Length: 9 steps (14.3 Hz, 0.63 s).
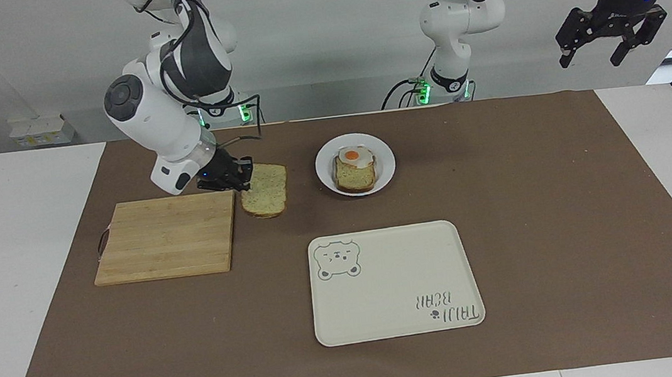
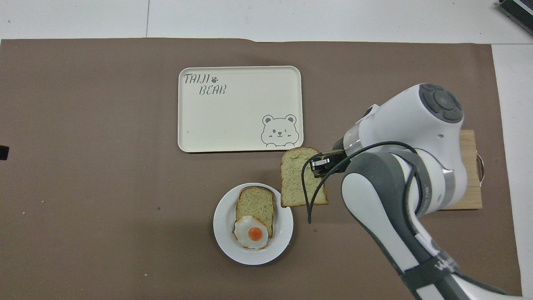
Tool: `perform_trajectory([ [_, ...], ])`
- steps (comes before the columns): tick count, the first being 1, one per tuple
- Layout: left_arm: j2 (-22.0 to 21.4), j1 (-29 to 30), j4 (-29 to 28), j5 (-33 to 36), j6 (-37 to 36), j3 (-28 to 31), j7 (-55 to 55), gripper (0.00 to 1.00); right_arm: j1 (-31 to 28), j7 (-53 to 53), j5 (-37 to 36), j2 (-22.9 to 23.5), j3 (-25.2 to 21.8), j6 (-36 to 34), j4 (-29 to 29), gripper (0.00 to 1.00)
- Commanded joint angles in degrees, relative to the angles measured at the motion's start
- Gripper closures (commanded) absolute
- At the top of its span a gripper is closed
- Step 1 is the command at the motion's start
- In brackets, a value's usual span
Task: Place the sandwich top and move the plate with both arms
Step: 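Lift the bread slice with the right gripper and carry it over the plate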
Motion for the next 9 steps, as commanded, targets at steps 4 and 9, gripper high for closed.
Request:
perform_trajectory([
  [4, -1.4, 0.3, -1.6, 0.2, 0.2, -0.1, 0.2, 0.00, 7.1, 0.3, 5.4, 1.0, -0.3, 6.8, -3.4, 1.00],
  [9, -1.4, 0.3, -1.6, 0.2, 0.2, -0.1, 0.2, 0.00, 9.7, 0.0, 5.4, 1.0, -0.2, 9.1, -6.2, 1.00],
])
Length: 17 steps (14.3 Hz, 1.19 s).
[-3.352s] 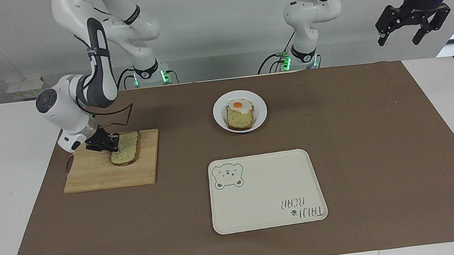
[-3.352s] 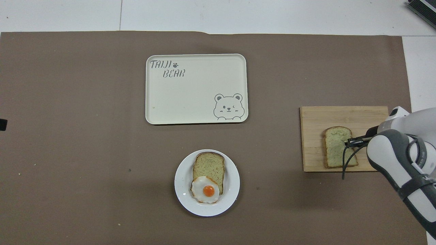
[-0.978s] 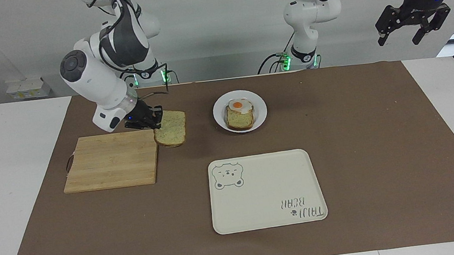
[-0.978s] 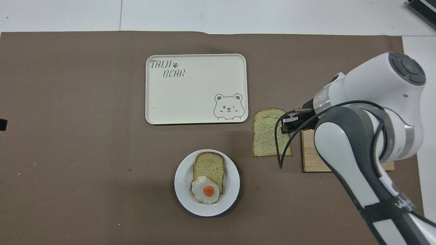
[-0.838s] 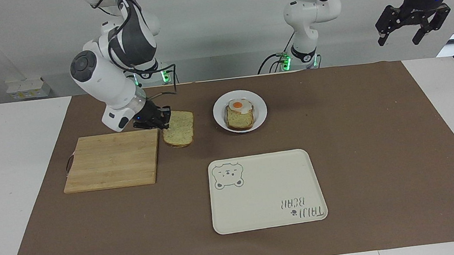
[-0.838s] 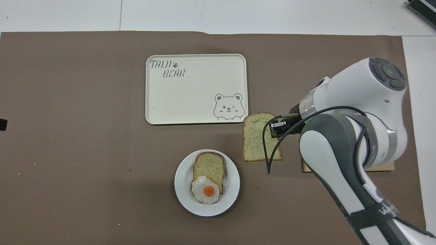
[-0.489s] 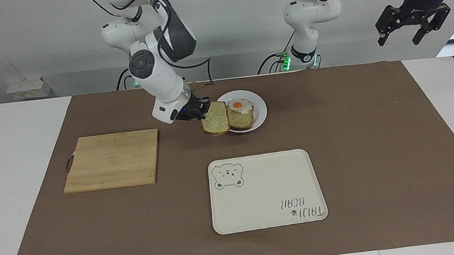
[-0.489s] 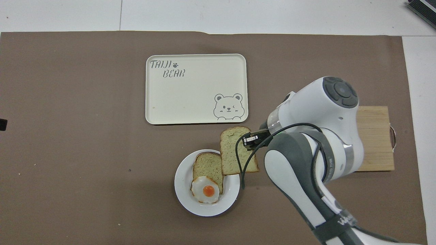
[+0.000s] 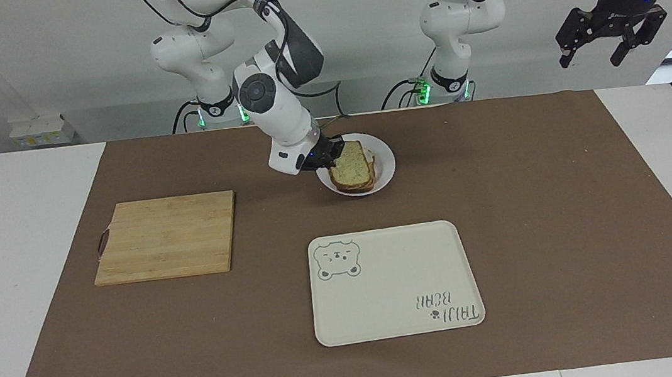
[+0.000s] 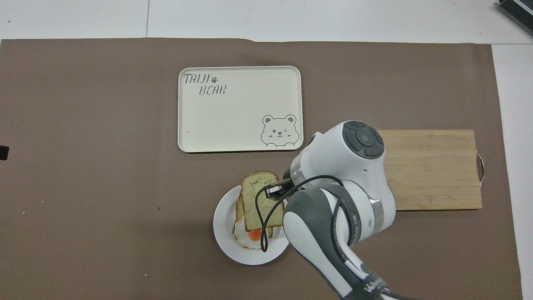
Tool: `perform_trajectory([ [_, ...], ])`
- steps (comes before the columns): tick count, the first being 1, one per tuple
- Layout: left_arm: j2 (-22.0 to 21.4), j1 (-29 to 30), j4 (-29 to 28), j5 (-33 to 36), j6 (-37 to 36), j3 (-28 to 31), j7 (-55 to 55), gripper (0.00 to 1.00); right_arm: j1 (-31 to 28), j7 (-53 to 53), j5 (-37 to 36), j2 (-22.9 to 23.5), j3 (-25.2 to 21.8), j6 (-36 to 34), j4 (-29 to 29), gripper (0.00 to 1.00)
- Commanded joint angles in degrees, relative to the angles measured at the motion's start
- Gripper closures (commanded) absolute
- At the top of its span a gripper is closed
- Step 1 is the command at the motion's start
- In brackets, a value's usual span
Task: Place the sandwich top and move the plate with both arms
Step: 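Lower the bread onto the egg and open the right gripper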
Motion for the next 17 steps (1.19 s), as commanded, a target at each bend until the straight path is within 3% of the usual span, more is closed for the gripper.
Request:
perform_trajectory([
  [1, -1.4, 0.3, -1.6, 0.2, 0.2, -0.1, 0.2, 0.00, 1.1, -0.3, 1.3, -0.6, -0.2, 1.9, -2.9, 1.00],
  [11, -1.4, 0.3, -1.6, 0.2, 0.2, -0.1, 0.2, 0.00, 5.9, -0.2, 3.8, 1.5, -0.2, 8.7, -7.5, 1.00],
  [17, -1.4, 0.3, -1.6, 0.2, 0.2, -0.1, 0.2, 0.00, 5.5, 0.0, 3.8, 3.7, -0.3, 9.5, -6.2, 1.00],
])
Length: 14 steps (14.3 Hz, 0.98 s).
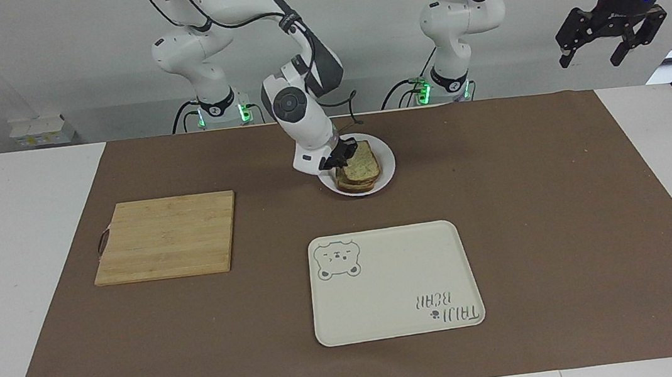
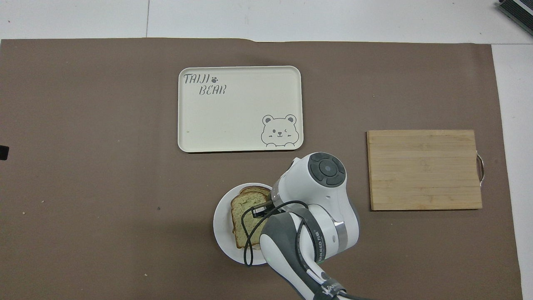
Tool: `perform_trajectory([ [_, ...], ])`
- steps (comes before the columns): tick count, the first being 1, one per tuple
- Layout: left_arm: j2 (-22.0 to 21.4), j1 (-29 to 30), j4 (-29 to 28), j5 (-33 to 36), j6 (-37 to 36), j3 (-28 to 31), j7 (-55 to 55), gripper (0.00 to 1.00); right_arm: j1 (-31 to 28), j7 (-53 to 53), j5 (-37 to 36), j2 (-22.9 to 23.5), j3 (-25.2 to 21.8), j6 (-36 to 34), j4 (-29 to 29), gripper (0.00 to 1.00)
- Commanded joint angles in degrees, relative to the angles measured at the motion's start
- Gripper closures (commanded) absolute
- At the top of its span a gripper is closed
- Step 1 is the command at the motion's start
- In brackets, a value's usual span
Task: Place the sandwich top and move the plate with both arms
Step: 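Lower the bread onto the egg and open the right gripper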
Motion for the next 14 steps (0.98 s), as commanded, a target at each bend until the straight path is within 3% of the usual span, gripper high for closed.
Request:
perform_trajectory([
  [1, -1.4, 0.3, -1.6, 0.2, 0.2, -0.1, 0.2, 0.00, -0.4, 0.2, 1.6, 1.8, -0.2, 0.8, 2.6, 0.80],
  [2, -1.4, 0.3, -1.6, 0.2, 0.2, -0.1, 0.2, 0.00, -0.6, -0.3, 1.5, 2.3, -0.2, 0.8, 3.7, 0.18],
  [3, -1.4, 0.3, -1.6, 0.2, 0.2, 0.0, 0.2, 0.00, -0.6, -0.4, 0.5, 2.3, -0.3, 1.0, 4.0, 0.00],
  [7, -1.4, 0.3, -1.6, 0.2, 0.2, -0.1, 0.2, 0.00, -2.5, -0.5, -0.9, 1.5, -0.9, 1.5, 5.5, 0.00],
  [14, -1.4, 0.3, -1.6, 0.2, 0.2, -0.1, 0.2, 0.00, -9.0, -0.2, -14.6, -4.9, -1.0, -1.9, 6.2, 0.00],
])
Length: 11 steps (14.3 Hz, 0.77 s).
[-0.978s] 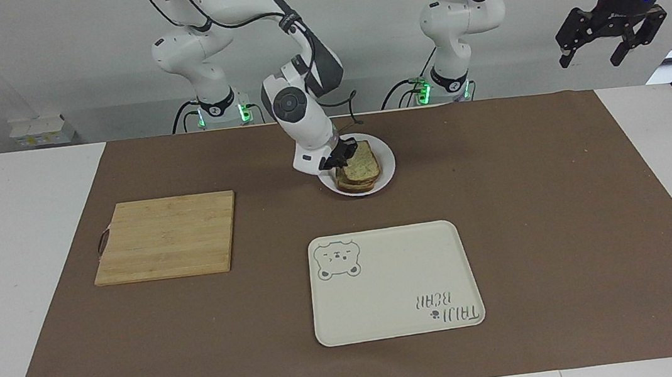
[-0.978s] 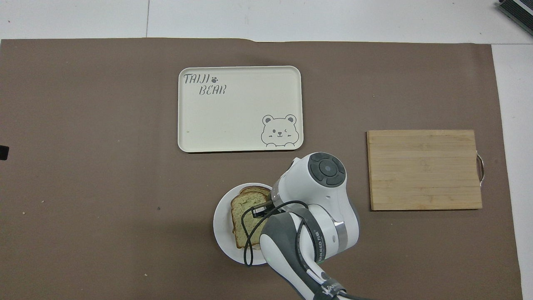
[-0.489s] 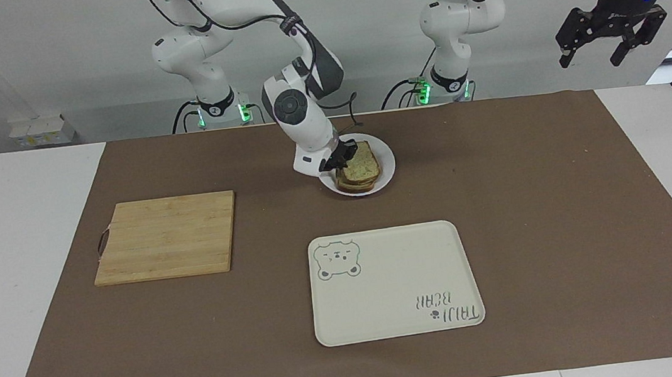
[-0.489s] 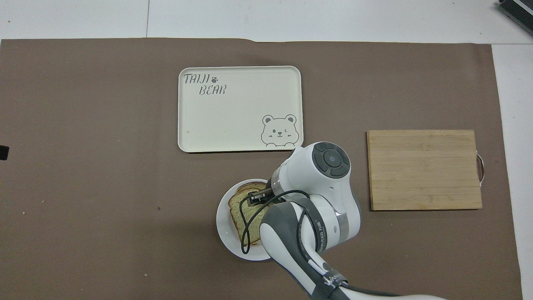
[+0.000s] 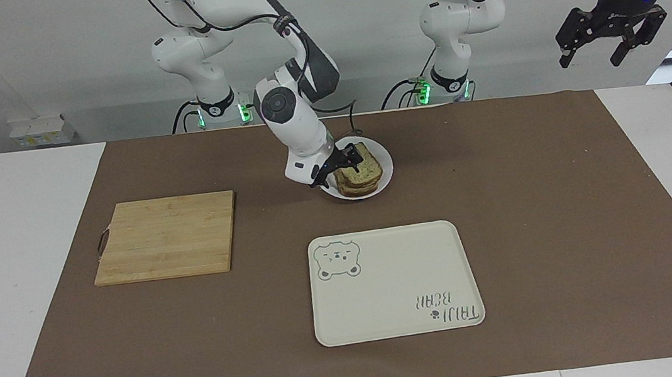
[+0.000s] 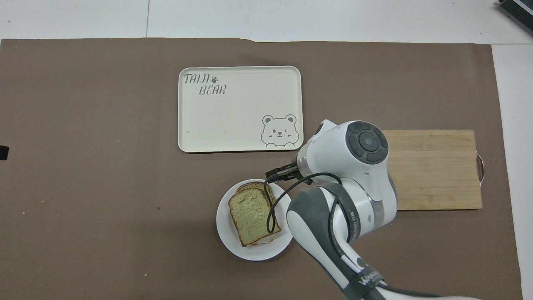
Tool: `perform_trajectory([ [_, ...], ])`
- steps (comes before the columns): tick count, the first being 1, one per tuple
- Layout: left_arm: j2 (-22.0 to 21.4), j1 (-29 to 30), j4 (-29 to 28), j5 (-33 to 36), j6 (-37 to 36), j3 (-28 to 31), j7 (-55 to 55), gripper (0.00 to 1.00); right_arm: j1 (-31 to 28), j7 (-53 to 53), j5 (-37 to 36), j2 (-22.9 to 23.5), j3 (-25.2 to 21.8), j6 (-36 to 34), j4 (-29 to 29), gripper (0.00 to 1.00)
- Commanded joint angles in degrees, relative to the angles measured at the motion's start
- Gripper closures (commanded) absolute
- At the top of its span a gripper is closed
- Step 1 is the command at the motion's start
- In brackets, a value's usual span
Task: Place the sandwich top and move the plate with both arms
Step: 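Lower the bread onto the egg and open the right gripper, then withdraw the right gripper while the left gripper reaches toward the plate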
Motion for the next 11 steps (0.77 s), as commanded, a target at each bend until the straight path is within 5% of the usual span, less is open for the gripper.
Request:
perform_trajectory([
  [1, -1.4, 0.3, -1.6, 0.2, 0.2, -0.1, 0.2, 0.00, -3.3, -0.1, -5.7, -3.2, 0.4, -2.6, -0.4, 0.00],
  [5, -1.4, 0.3, -1.6, 0.2, 0.2, -0.1, 0.2, 0.00, -6.4, -0.1, -15.3, -4.7, 0.4, -9.3, 3.2, 0.00],
  [11, -1.4, 0.3, -1.6, 0.2, 0.2, 0.0, 0.2, 0.00, -12.8, -0.3, -15.5, -7.5, 0.3, -20.4, 8.1, 0.00],
])
